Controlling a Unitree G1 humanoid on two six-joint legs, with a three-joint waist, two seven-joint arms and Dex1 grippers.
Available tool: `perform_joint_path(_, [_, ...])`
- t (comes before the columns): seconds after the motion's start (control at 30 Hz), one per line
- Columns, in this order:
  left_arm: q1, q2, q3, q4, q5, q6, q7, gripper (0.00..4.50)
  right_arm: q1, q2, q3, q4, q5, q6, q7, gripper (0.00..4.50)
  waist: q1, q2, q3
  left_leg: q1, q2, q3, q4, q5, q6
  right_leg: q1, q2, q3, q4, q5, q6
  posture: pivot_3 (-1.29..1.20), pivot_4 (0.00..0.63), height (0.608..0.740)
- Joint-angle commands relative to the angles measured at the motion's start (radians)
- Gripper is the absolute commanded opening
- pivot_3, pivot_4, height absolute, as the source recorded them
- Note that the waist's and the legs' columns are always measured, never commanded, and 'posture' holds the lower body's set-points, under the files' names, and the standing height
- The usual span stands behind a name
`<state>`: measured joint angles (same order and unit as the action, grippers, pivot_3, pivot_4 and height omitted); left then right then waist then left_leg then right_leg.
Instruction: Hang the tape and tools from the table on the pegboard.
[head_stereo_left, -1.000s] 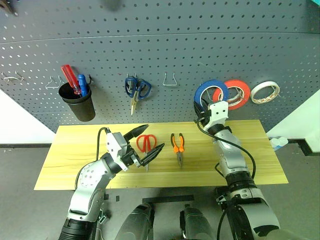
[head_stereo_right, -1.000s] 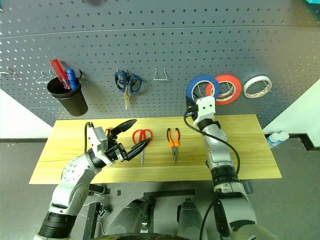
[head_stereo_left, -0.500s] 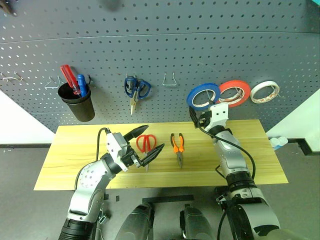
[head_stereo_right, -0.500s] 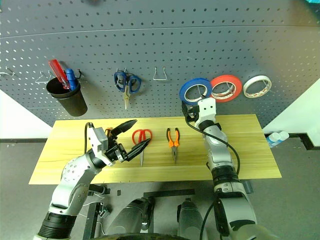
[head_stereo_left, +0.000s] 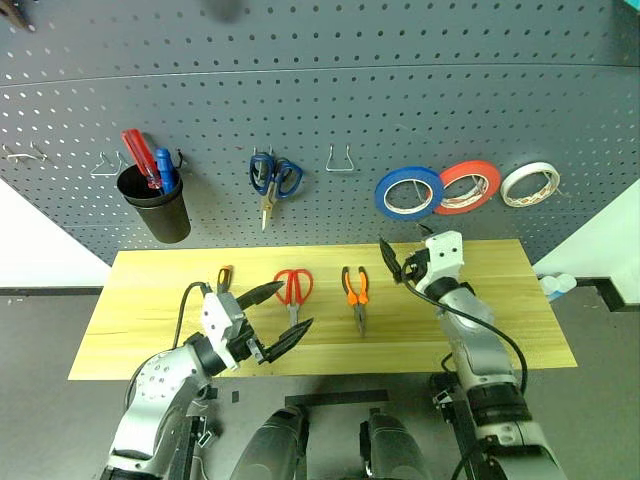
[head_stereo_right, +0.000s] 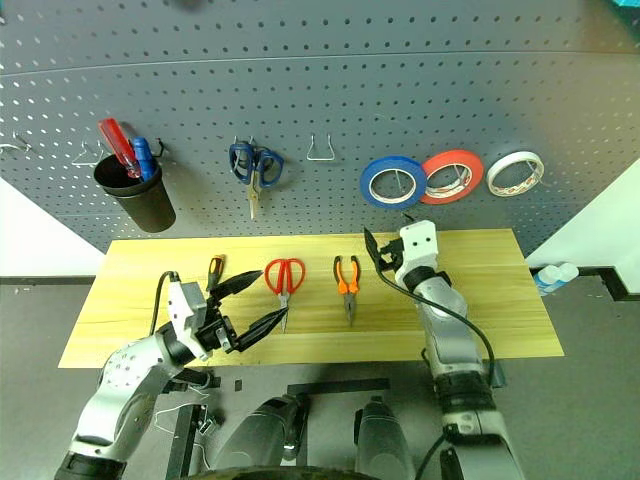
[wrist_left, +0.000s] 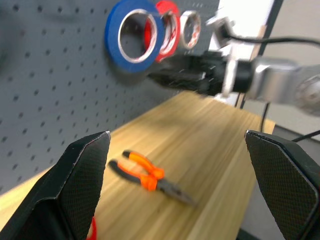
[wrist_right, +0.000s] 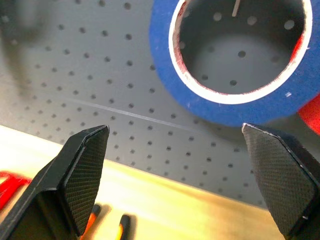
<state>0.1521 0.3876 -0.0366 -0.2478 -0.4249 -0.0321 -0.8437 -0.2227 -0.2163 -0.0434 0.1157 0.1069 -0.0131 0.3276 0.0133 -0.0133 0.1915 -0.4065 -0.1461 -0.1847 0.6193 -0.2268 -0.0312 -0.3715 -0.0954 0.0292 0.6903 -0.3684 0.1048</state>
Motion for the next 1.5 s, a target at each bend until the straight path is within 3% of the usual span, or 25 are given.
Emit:
perform_joint_path(0.03, [0.009, 0.004, 0.032, 0.000, -0.001, -0.038, 0.001, 4.50, 0.054, -0.007, 0.006, -0.135, 0.021, 0.060, 0.006, 4.47, 0.001, 0.000, 0.000, 0.000, 0.000, 0.000, 0.000, 0.000, 0.000, 0.000, 0.000, 0.000, 0.000, 0.000, 0.000, 0.11, 0.185, 0.740])
perform_joint_path(0.43, [0.038, 0.029, 0.085, 0.035, 0.002, -0.050, 0.007, 4.50, 0.141, 0.031, 0.095, -0.280, -0.022, 0.266, -0.050, 4.47, -0.002, -0.001, 0.005, 0.000, 0.001, 0.000, -0.004, -0.003, 0.004, -0.001, 0.000, 0.000, -0.003, 0.000, 0.000, 0.09, 0.237, 0.740])
perform_joint_path(0.87, [0.151, 0.023, 0.095, -0.021, 0.018, -0.061, 0.051, 4.50, 0.075, 0.082, 0.192, -0.193, -0.083, 0.346, -0.085, 4.47, -0.001, -0.005, 0.042, -0.001, 0.001, 0.000, -0.006, -0.004, 0.007, -0.001, -0.001, 0.000, -0.007, 0.000, 0.000, 0.10, 0.290, 0.740])
perform_joint_path(1.5, [0.233, 0.013, 0.081, -0.097, 0.026, -0.050, 0.097, 4.50, -0.034, 0.146, 0.231, -0.072, -0.160, 0.433, -0.165, 4.47, -0.002, -0.006, 0.085, -0.003, 0.001, 0.000, -0.007, -0.004, 0.007, -0.002, -0.001, 0.000, -0.009, 0.000, 0.000, 0.10, 0.327, 0.740])
